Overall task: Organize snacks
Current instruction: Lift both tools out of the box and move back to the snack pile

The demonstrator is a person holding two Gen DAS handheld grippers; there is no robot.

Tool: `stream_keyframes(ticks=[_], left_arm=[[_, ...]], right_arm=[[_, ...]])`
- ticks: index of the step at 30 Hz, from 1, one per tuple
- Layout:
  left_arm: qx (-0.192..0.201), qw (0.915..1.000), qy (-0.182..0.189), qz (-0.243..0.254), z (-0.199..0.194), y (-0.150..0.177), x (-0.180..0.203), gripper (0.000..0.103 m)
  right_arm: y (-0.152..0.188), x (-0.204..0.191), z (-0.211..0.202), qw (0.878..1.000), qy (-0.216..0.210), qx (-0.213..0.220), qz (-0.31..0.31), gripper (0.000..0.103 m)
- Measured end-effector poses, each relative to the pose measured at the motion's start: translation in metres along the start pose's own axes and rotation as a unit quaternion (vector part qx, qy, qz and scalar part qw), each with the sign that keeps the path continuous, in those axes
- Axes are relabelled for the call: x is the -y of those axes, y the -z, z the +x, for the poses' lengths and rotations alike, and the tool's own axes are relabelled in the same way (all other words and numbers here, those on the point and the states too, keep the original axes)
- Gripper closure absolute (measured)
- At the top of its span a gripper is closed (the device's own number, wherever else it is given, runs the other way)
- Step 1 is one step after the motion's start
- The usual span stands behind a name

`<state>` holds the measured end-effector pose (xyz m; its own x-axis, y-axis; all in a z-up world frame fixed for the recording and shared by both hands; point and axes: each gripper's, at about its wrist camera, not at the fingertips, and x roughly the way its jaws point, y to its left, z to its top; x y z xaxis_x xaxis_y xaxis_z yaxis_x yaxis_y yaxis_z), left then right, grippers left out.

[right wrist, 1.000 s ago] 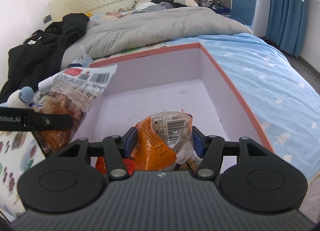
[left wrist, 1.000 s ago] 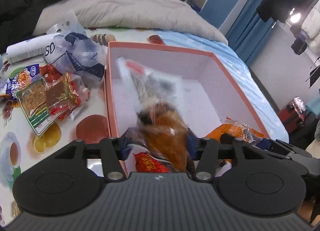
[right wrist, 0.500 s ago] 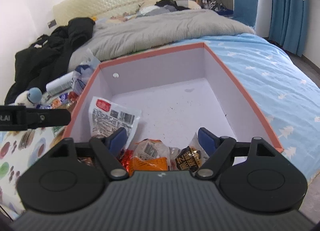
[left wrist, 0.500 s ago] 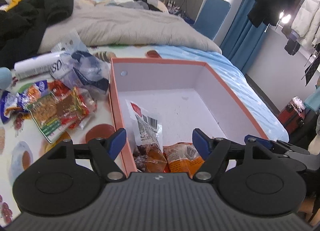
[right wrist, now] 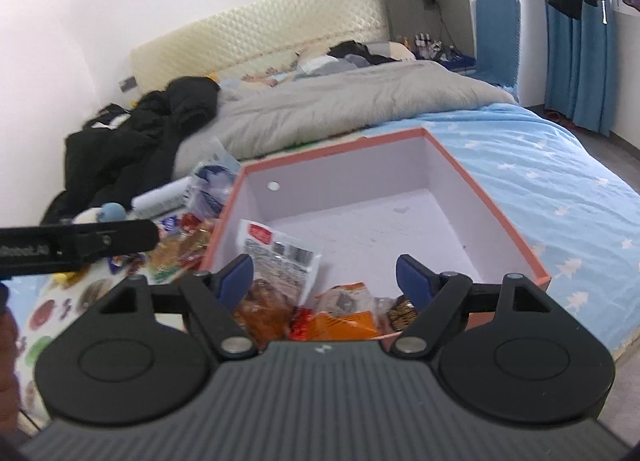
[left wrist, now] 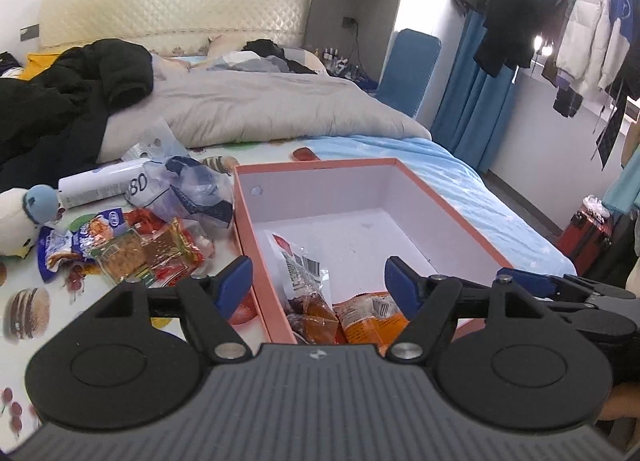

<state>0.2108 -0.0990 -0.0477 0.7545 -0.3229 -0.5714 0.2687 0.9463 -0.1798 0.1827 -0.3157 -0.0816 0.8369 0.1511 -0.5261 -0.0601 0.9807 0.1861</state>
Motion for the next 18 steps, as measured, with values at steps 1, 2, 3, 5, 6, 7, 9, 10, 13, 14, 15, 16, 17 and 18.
stream_keyframes(ticks=[1, 2, 3, 5, 6, 7, 9, 10, 13, 14, 15, 16, 17, 18], left_arm=[[0.003, 1.0000, -0.001, -0.004, -0.004, 0.001, -0.001, 0.026], [0.005, 1.0000, -0.001, -0.008, -0.008, 0.003, -0.003, 0.026], [0.006, 0.9999, -0.002, -0.011, -0.012, 0.005, -0.005, 0.026], [0.010, 0.9998, -0.006, -0.016, -0.019, 0.010, -0.009, 0.026], [0.011, 0.9997, -0.008, -0.019, -0.023, 0.012, -0.011, 0.026], [0.013, 0.9996, -0.010, -0.023, -0.027, 0.014, -0.013, 0.026], [0.016, 0.9993, -0.015, -0.030, -0.034, 0.019, -0.017, 0.026], [0.018, 0.9991, -0.017, -0.033, -0.039, 0.022, -0.020, 0.026], [0.026, 0.9986, -0.019, -0.042, -0.049, 0.031, -0.026, 0.026], [0.026, 0.9984, -0.020, -0.046, -0.052, 0.035, -0.028, 0.026], [0.027, 0.9981, -0.022, -0.051, -0.056, 0.039, -0.031, 0.026], [0.027, 0.9979, -0.022, -0.054, -0.059, 0.042, -0.032, 0.026], [0.027, 0.9978, -0.023, -0.057, -0.062, 0.046, -0.034, 0.026], [0.027, 0.9976, -0.026, -0.059, -0.065, 0.050, -0.036, 0.026]], right_arm=[[0.001, -0.003, -0.004, 1.000, 0.001, 0.004, -0.002, 0.023], [0.001, -0.005, -0.007, 1.000, 0.001, 0.009, -0.004, 0.023], [0.001, -0.007, -0.011, 1.000, -0.001, 0.014, -0.006, 0.023], [0.002, -0.011, -0.016, 1.000, -0.003, 0.021, -0.007, 0.023], [0.002, -0.014, -0.020, 1.000, -0.006, 0.027, -0.009, 0.023], [0.003, -0.016, -0.023, 0.999, -0.008, 0.031, -0.011, 0.023], [0.005, -0.022, -0.027, 0.999, -0.009, 0.035, -0.021, 0.023], [0.006, -0.025, -0.028, 0.999, -0.009, 0.033, -0.025, 0.023], [0.011, -0.030, -0.031, 0.999, -0.019, 0.034, -0.021, 0.023], [0.013, -0.033, -0.032, 0.999, -0.021, 0.034, -0.020, 0.023], [0.015, -0.035, -0.033, 0.999, -0.024, 0.035, -0.019, 0.023], [0.017, -0.038, -0.035, 0.999, -0.028, 0.037, -0.019, 0.023], [0.020, -0.040, -0.036, 0.999, -0.031, 0.039, -0.019, 0.023], [0.023, -0.043, -0.038, 0.998, -0.035, 0.041, -0.019, 0.023]])
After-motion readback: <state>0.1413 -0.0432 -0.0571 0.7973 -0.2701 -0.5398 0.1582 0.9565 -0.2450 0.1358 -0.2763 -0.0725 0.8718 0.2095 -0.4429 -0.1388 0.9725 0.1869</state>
